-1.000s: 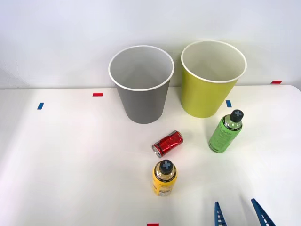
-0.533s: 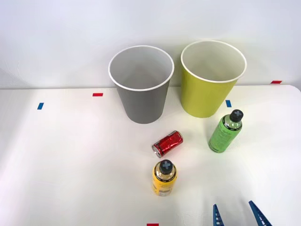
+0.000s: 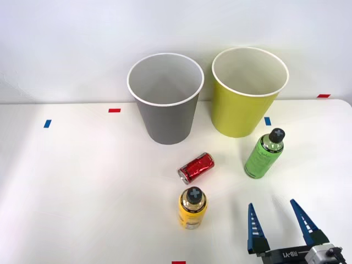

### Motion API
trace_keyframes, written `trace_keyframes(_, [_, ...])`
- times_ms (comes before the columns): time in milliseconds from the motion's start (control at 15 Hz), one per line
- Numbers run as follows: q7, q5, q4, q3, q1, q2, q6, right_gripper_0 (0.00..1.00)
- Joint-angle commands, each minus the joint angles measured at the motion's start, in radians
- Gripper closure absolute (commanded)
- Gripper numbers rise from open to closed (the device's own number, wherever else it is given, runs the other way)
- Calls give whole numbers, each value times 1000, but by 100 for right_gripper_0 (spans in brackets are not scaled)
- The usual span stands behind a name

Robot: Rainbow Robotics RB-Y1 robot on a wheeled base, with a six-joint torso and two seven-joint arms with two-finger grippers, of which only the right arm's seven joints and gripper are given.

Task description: Put cans in the gray bin, plastic bottles in the light green bin

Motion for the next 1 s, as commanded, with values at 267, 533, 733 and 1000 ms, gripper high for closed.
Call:
trace_keyframes(267, [293,-278,0,5,-146,3,103,0])
trace_keyframes(533, [424,-387,0,4,-226,8,209,0])
trace_keyframes(733, [507,-485,0,4,-281,21,267,0])
trace_keyframes(1000, [592,-536,0,-39,-367,52,359,0])
